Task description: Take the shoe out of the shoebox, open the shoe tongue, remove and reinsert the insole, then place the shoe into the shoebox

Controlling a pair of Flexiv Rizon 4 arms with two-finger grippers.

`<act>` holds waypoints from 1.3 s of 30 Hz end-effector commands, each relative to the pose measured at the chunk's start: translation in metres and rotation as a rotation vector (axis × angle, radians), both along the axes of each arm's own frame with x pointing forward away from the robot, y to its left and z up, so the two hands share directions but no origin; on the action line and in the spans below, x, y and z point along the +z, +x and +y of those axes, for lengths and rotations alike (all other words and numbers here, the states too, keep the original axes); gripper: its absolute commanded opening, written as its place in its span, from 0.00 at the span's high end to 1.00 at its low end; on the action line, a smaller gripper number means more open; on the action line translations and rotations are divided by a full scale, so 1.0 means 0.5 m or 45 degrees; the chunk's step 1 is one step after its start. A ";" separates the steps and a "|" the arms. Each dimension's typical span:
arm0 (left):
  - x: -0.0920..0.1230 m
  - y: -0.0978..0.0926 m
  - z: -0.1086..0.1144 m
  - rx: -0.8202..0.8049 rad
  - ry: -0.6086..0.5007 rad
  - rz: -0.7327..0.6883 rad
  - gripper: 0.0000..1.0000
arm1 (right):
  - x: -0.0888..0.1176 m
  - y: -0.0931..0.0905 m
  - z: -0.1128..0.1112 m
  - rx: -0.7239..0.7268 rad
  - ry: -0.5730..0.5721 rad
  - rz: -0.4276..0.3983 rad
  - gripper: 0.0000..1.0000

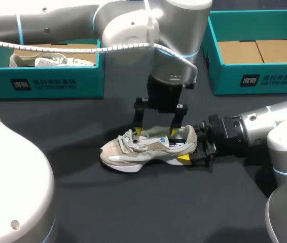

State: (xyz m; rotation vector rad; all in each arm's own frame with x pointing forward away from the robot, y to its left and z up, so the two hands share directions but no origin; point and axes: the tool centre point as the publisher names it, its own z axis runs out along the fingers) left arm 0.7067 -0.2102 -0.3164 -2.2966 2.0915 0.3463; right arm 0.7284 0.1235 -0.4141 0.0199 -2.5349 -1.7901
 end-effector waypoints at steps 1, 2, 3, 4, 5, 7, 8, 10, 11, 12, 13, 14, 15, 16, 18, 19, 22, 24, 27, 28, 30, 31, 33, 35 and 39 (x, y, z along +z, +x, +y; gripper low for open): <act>-0.042 0.009 -0.032 -0.009 0.138 0.020 0.00 | -0.005 -0.002 0.006 0.000 -0.005 0.002 1.00; -0.049 0.010 -0.033 -0.008 0.152 0.020 0.00 | -0.005 -0.002 0.006 0.000 -0.005 0.002 1.00; -0.056 0.012 -0.034 -0.003 0.157 0.018 0.00 | -0.005 -0.002 0.006 0.000 -0.005 0.002 1.00; -0.061 0.012 -0.033 -0.005 0.161 0.025 0.00 | -0.005 -0.002 0.006 0.000 -0.005 0.002 1.00; -0.065 0.013 -0.033 -0.004 0.166 0.024 0.00 | -0.005 -0.002 0.006 0.000 -0.005 0.002 1.00; -0.071 0.013 -0.032 -0.002 0.175 0.026 0.00 | -0.005 -0.002 0.006 0.000 -0.005 0.002 1.00; -0.075 0.014 -0.032 0.000 0.183 0.024 0.00 | -0.005 -0.002 0.006 0.000 -0.005 0.002 1.00; -0.081 0.014 -0.031 0.004 0.194 0.025 0.00 | -0.005 -0.002 0.006 0.000 -0.005 0.002 1.00; -0.084 0.015 -0.030 0.007 0.201 0.028 0.00 | -0.005 -0.002 0.006 0.000 -0.005 0.002 1.00; -0.087 0.014 -0.028 0.008 0.209 0.031 0.00 | -0.005 -0.002 0.006 0.000 -0.005 0.002 1.00; -0.090 0.014 -0.026 0.010 0.219 0.036 0.00 | -0.005 -0.002 0.006 0.000 -0.005 0.002 1.00; -0.093 0.013 -0.023 0.013 0.228 0.038 0.00 | -0.005 -0.002 0.006 0.000 -0.005 0.002 1.00; -0.096 0.013 -0.021 0.015 0.241 0.043 0.00 | -0.005 -0.002 0.006 0.000 -0.005 0.002 1.00; -0.098 0.013 -0.018 0.016 0.249 0.046 0.00 | -0.005 -0.002 0.006 0.000 -0.005 0.002 1.00; -0.100 0.013 -0.013 0.018 0.279 0.060 0.00 | -0.005 -0.002 0.006 0.000 -0.005 0.002 1.00; -0.100 0.013 -0.011 0.018 0.297 0.067 0.00 | -0.005 -0.002 0.006 0.000 -0.005 0.002 1.00; -0.096 0.011 -0.001 0.016 0.333 0.076 0.00 | -0.005 -0.002 0.006 0.000 -0.005 0.002 1.00; -0.092 0.010 0.007 0.007 0.356 0.083 0.00 | -0.005 -0.002 0.006 0.000 -0.005 0.002 1.00; -0.089 0.007 0.016 -0.001 0.386 0.084 0.07 | -0.005 -0.002 0.006 0.000 -0.005 0.002 1.00; -0.088 0.006 0.019 -0.001 0.391 0.087 0.07 | -0.005 -0.002 0.006 0.000 -0.005 0.002 1.00; -0.087 0.005 0.026 -0.004 0.402 0.098 0.05 | -0.005 -0.002 0.006 0.000 -0.005 0.002 1.00; -0.086 0.004 0.029 -0.003 0.407 0.099 0.07 | -0.005 -0.002 0.006 0.000 -0.005 0.002 1.00; -0.084 0.002 0.034 -0.003 0.413 0.101 0.09 | -0.005 -0.002 0.006 0.000 -0.005 0.002 1.00; -0.081 0.001 0.038 -0.001 0.415 0.101 0.16 | -0.005 -0.002 0.006 0.000 -0.005 0.002 1.00; -0.067 -0.001 0.046 0.009 0.403 0.110 0.33 | -0.005 -0.002 0.006 0.000 -0.005 0.002 1.00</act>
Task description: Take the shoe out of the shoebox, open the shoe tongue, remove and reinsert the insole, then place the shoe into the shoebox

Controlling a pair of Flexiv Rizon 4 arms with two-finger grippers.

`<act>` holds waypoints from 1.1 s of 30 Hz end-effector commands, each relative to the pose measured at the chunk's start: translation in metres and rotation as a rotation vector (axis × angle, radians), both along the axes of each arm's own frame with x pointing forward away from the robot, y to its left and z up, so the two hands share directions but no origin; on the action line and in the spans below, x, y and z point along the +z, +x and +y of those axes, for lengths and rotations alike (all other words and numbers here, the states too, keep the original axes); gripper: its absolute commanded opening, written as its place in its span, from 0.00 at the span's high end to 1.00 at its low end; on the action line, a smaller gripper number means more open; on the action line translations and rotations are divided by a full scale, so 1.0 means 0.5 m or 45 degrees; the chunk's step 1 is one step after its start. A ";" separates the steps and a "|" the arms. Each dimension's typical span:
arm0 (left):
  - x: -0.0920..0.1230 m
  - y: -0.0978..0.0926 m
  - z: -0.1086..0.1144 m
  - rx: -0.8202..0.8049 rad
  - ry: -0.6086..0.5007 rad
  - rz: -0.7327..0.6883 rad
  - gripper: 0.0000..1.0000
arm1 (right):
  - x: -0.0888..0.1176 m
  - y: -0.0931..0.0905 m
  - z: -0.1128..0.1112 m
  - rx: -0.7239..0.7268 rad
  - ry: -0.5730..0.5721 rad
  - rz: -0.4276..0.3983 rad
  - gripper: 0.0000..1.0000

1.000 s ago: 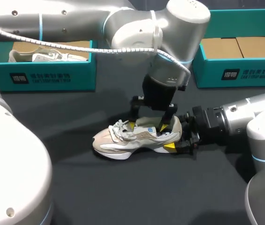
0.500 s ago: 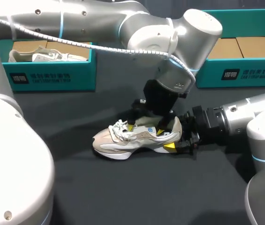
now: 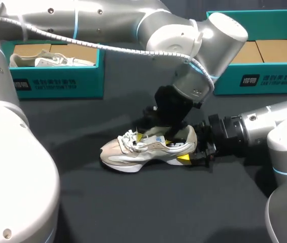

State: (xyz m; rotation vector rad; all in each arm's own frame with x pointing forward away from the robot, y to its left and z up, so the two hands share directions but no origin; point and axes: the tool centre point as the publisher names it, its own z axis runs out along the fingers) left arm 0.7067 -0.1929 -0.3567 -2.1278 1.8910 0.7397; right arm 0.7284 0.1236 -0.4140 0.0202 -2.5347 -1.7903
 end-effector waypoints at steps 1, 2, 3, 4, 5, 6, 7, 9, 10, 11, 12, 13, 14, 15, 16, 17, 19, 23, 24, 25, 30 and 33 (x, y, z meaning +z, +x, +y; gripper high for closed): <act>0.018 -0.002 0.012 0.011 -0.027 0.001 0.34 | -0.005 -0.002 0.006 0.000 -0.006 0.002 1.00; 0.021 -0.003 0.013 0.012 -0.031 0.000 0.36 | -0.005 -0.002 0.006 0.000 -0.006 0.002 1.00; 0.025 -0.004 0.013 0.014 -0.037 -0.002 0.39 | -0.005 -0.002 0.006 0.000 -0.006 0.002 1.00; 0.028 -0.005 0.013 0.019 -0.042 -0.004 0.41 | -0.005 -0.002 0.006 0.000 -0.006 0.002 1.00; 0.032 -0.006 0.013 0.021 -0.048 -0.004 0.44 | -0.005 -0.002 0.006 0.000 -0.006 0.002 1.00; 0.034 -0.007 0.013 0.022 -0.052 -0.005 0.46 | -0.005 -0.002 0.006 0.000 -0.006 0.002 1.00; 0.037 -0.008 0.014 0.025 -0.059 -0.006 0.50 | -0.005 -0.002 0.006 0.000 -0.006 0.002 1.00; 0.042 -0.010 0.015 0.029 -0.074 -0.007 0.53 | -0.005 -0.002 0.006 0.000 -0.006 0.002 1.00; 0.045 -0.010 0.015 0.032 -0.083 -0.007 0.56 | -0.005 -0.002 0.006 0.000 -0.006 0.002 1.00; 0.049 -0.011 0.017 0.037 -0.093 -0.009 0.60 | -0.005 -0.002 0.006 0.000 -0.006 0.002 1.00; 0.052 -0.011 0.018 0.040 -0.103 -0.009 0.62 | -0.005 -0.002 0.006 0.000 -0.006 0.002 1.00; 0.055 -0.011 0.019 0.045 -0.111 -0.011 0.63 | -0.005 -0.002 0.006 0.000 -0.006 0.002 1.00; 0.058 -0.011 0.021 0.050 -0.118 -0.014 0.66 | -0.005 -0.002 0.006 0.000 -0.006 0.002 1.00; 0.061 -0.010 0.023 0.055 -0.124 -0.015 0.69 | -0.005 -0.002 0.006 0.000 -0.006 0.002 1.00; 0.064 -0.009 0.025 0.060 -0.132 -0.016 0.71 | -0.005 -0.002 0.006 0.000 -0.006 0.002 1.00; 0.068 -0.008 0.028 0.072 -0.144 -0.019 0.72 | -0.005 -0.002 0.006 0.000 -0.006 0.002 1.00; 0.078 -0.010 0.036 0.078 -0.163 -0.025 0.81 | -0.005 -0.002 0.006 0.000 -0.006 0.002 1.00; 0.098 -0.015 0.053 0.106 -0.228 -0.048 1.00 | -0.005 -0.002 0.006 0.000 -0.006 0.002 1.00; 0.103 -0.016 0.058 0.109 -0.255 -0.054 1.00 | -0.005 -0.002 0.006 0.000 -0.006 0.002 1.00; 0.108 -0.018 0.064 0.115 -0.282 -0.058 1.00 | -0.005 -0.002 0.006 0.000 -0.006 0.002 1.00; 0.116 -0.020 0.097 0.175 -0.479 -0.064 1.00 | -0.005 -0.002 0.006 0.000 -0.006 0.002 1.00; 0.112 -0.019 0.115 0.205 -0.572 -0.060 1.00 | -0.005 -0.002 0.006 0.000 -0.006 0.002 1.00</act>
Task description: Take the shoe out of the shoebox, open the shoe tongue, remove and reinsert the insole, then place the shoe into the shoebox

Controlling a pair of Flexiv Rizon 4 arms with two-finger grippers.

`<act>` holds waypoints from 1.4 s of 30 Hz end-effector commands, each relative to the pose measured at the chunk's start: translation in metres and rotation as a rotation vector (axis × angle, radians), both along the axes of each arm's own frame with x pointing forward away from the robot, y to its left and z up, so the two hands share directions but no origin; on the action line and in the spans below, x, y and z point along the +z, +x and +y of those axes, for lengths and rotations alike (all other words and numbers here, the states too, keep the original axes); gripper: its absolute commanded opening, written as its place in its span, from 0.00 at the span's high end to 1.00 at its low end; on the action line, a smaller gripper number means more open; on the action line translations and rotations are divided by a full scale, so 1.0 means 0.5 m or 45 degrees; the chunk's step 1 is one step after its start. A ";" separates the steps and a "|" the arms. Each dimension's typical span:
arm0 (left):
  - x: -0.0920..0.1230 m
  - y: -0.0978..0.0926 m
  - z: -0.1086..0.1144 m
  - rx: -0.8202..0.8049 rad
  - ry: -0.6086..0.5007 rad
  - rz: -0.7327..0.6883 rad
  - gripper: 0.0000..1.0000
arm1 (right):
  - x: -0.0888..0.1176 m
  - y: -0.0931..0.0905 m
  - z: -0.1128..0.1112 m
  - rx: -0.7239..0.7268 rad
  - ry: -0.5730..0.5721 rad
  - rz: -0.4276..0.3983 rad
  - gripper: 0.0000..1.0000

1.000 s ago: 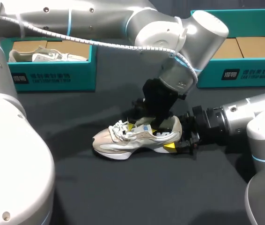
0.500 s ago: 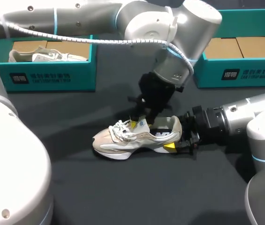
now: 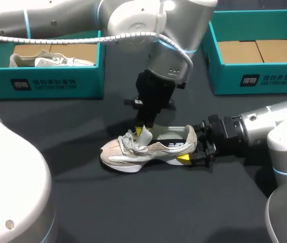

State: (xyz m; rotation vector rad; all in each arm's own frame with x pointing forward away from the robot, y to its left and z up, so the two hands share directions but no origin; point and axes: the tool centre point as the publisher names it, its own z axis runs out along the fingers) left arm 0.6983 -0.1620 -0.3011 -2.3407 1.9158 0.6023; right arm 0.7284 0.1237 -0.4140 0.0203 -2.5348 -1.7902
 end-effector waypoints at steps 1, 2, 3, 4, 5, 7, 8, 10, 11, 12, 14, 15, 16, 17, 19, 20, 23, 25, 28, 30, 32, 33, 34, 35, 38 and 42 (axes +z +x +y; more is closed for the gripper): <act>0.000 -0.003 0.061 0.088 -0.381 -0.063 1.00 | -0.005 -0.002 0.006 0.000 -0.005 0.002 1.00; -0.001 -0.004 0.069 0.104 -0.410 -0.065 1.00 | -0.005 -0.002 0.006 0.000 -0.005 0.002 1.00; -0.002 -0.005 0.079 0.111 -0.454 -0.074 1.00 | -0.005 -0.002 0.006 0.000 -0.005 0.002 1.00; -0.002 -0.005 0.088 0.126 -0.479 -0.081 1.00 | -0.005 -0.002 0.006 0.000 -0.005 0.002 1.00; -0.003 -0.006 0.095 0.129 -0.498 -0.081 1.00 | -0.005 -0.002 0.006 0.000 -0.005 0.002 1.00; -0.006 -0.008 0.108 0.145 -0.525 -0.098 1.00 | -0.005 -0.002 0.006 0.000 -0.005 0.002 1.00; -0.008 -0.008 0.112 0.149 -0.531 -0.103 1.00 | -0.005 -0.002 0.006 0.000 -0.005 0.002 1.00; -0.013 -0.011 0.123 0.152 -0.542 -0.102 1.00 | -0.005 -0.002 0.006 0.000 -0.005 0.002 1.00; -0.018 -0.014 0.129 0.156 -0.545 -0.106 1.00 | -0.005 -0.002 0.006 0.000 -0.005 0.002 1.00; -0.020 -0.015 0.132 0.156 -0.545 -0.106 1.00 | -0.005 -0.002 0.006 0.000 -0.005 0.002 1.00; -0.030 -0.020 0.139 0.159 -0.530 -0.111 1.00 | -0.005 -0.002 0.006 0.000 -0.005 0.002 1.00; -0.036 -0.022 0.141 0.160 -0.523 -0.114 1.00 | -0.005 -0.002 0.006 0.000 -0.005 0.002 1.00; -0.042 -0.024 0.143 0.161 -0.514 -0.114 1.00 | -0.005 -0.002 0.006 0.000 -0.005 0.002 1.00; -0.049 -0.026 0.145 0.166 -0.503 -0.114 1.00 | -0.005 -0.002 0.006 0.000 -0.005 0.002 1.00; -0.064 -0.027 0.147 0.171 -0.477 -0.104 1.00 | -0.005 -0.002 0.006 0.000 -0.005 0.002 1.00; -0.070 -0.027 0.147 0.178 -0.469 -0.098 1.00 | -0.005 -0.002 0.006 0.000 -0.005 0.002 1.00; -0.086 -0.028 0.150 0.180 -0.435 -0.087 1.00 | -0.005 -0.002 0.006 0.000 -0.005 0.002 1.00; -0.094 -0.028 0.152 0.180 -0.409 -0.078 1.00 | -0.005 -0.002 0.006 0.000 -0.005 0.002 1.00; -0.101 -0.028 0.157 0.181 -0.389 -0.079 1.00 | -0.005 -0.002 0.006 0.000 -0.005 0.002 1.00; -0.101 -0.029 0.163 0.182 -0.375 -0.080 0.97 | -0.005 -0.002 0.006 0.000 -0.005 0.002 1.00; -0.099 -0.029 0.169 0.183 -0.370 -0.082 0.90 | -0.005 -0.002 0.006 0.000 -0.005 0.002 1.00; -0.098 -0.029 0.171 0.186 -0.364 -0.086 0.85 | -0.005 -0.002 0.006 0.000 -0.005 0.002 1.00; -0.097 -0.029 0.174 0.184 -0.358 -0.088 0.80 | -0.005 -0.002 0.006 0.000 -0.005 0.002 1.00; -0.096 -0.028 0.176 0.183 -0.351 -0.090 0.75 | -0.005 -0.002 0.006 0.000 -0.005 0.002 1.00; -0.093 -0.028 0.183 0.176 -0.331 -0.096 0.59 | -0.005 -0.002 0.006 0.000 -0.005 0.002 1.00; -0.089 -0.028 0.192 0.163 -0.297 -0.111 0.47 | -0.005 -0.002 0.006 0.000 -0.005 0.002 1.00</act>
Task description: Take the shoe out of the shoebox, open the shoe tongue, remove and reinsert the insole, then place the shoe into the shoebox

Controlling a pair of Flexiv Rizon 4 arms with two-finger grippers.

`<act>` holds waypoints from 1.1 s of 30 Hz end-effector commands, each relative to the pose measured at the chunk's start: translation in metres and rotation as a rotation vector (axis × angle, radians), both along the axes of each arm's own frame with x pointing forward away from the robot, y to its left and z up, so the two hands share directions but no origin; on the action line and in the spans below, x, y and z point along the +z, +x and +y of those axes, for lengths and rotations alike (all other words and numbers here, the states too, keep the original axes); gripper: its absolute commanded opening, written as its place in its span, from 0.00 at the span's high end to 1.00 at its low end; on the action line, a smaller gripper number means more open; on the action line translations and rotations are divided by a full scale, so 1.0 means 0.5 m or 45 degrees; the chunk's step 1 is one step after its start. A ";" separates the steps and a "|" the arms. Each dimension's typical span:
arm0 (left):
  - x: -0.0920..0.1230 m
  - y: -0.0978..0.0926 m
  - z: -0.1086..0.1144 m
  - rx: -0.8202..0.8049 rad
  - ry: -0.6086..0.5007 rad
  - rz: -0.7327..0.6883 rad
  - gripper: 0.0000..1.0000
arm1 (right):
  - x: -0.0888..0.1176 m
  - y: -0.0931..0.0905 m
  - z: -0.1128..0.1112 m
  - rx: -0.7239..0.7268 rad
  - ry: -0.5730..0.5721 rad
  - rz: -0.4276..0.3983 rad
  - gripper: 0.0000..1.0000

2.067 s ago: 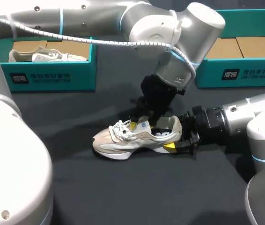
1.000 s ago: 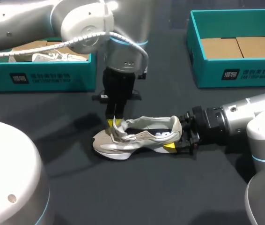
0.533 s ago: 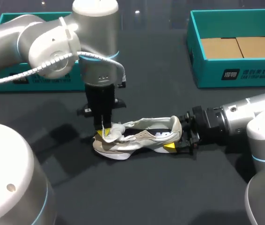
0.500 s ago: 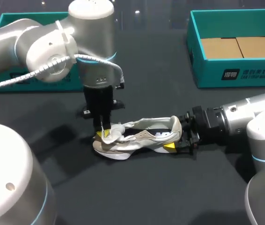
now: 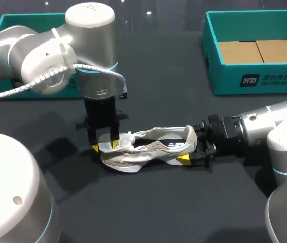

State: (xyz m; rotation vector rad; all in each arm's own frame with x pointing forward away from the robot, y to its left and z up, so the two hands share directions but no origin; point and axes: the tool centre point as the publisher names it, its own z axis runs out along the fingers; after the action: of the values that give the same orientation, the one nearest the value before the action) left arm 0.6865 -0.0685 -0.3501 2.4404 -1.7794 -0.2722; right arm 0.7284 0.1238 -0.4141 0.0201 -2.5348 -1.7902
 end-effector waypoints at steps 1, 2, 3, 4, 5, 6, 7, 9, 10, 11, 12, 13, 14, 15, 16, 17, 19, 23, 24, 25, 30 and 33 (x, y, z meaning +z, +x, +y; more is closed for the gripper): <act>0.010 -0.004 0.007 -0.019 0.031 -0.013 0.43 | -0.005 -0.002 0.006 0.000 -0.005 0.002 1.00; 0.011 -0.005 0.008 -0.022 0.039 -0.018 0.38 | -0.005 -0.002 0.006 0.000 -0.005 0.002 1.00; 0.013 -0.005 0.010 -0.032 0.054 -0.019 0.34 | -0.005 -0.002 0.006 0.000 -0.005 0.002 1.00; 0.014 -0.005 0.011 -0.042 0.067 -0.025 0.31 | -0.005 -0.002 0.006 0.000 -0.005 0.002 1.00; 0.015 -0.005 0.012 -0.048 0.079 -0.029 0.28 | -0.005 -0.002 0.006 0.000 -0.005 0.002 1.00; 0.017 -0.006 0.014 -0.067 0.096 -0.026 0.27 | -0.005 -0.002 0.006 0.000 -0.005 0.002 1.00; 0.018 -0.006 0.015 -0.071 0.099 -0.031 0.25 | -0.005 -0.002 0.006 0.000 -0.005 0.002 1.00; 0.019 -0.006 0.015 -0.089 0.120 -0.027 0.24 | -0.005 -0.002 0.006 0.000 -0.005 0.002 1.00; 0.019 -0.005 0.015 -0.096 0.130 -0.028 0.25 | -0.005 -0.002 0.006 0.000 -0.005 0.002 1.00; 0.019 -0.005 0.016 -0.096 0.133 -0.030 0.25 | -0.005 -0.002 0.006 0.000 -0.005 0.002 1.00; 0.021 -0.004 0.015 -0.096 0.133 -0.031 0.27 | -0.005 -0.002 0.006 0.000 -0.005 0.002 1.00; 0.027 -0.002 0.015 -0.098 0.121 -0.033 0.29 | -0.005 -0.002 0.006 0.000 -0.005 0.002 1.00; 0.035 -0.001 0.014 -0.101 0.107 -0.035 0.31 | -0.005 -0.002 0.006 0.000 -0.005 0.002 1.00; 0.044 0.001 0.012 -0.103 0.091 -0.039 0.31 | -0.005 -0.002 0.006 0.000 -0.005 0.002 1.00; 0.054 0.003 0.010 -0.114 0.076 -0.042 0.33 | -0.005 -0.002 0.006 0.000 -0.005 0.002 1.00; 0.064 0.004 0.008 -0.124 0.062 -0.053 0.33 | -0.005 -0.002 0.006 0.000 -0.005 0.002 1.00; 0.086 0.008 0.002 -0.150 0.043 -0.077 0.32 | -0.005 -0.002 0.006 0.000 -0.005 0.002 1.00; 0.121 0.019 -0.013 -0.203 -0.001 -0.117 0.31 | -0.005 -0.002 0.006 0.000 -0.005 0.002 1.00; 0.129 0.022 -0.017 -0.214 -0.007 -0.131 0.31 | -0.005 -0.002 0.006 0.000 -0.005 0.002 1.00; 0.137 0.024 -0.021 -0.229 -0.015 -0.142 0.31 | -0.005 -0.002 0.006 0.000 -0.005 0.002 1.00; 0.174 0.034 -0.042 -0.287 -0.061 -0.189 0.30 | -0.005 -0.002 0.006 0.000 -0.005 0.002 1.00; 0.192 0.036 -0.055 -0.330 -0.090 -0.211 0.30 | -0.005 -0.002 0.006 0.000 -0.005 0.002 1.00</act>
State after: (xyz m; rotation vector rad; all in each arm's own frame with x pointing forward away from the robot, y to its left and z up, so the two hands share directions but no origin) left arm 0.7083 -0.0981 -0.2628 2.2541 -2.1231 -0.0464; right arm 0.7285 0.1237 -0.4142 0.0201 -2.5348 -1.7902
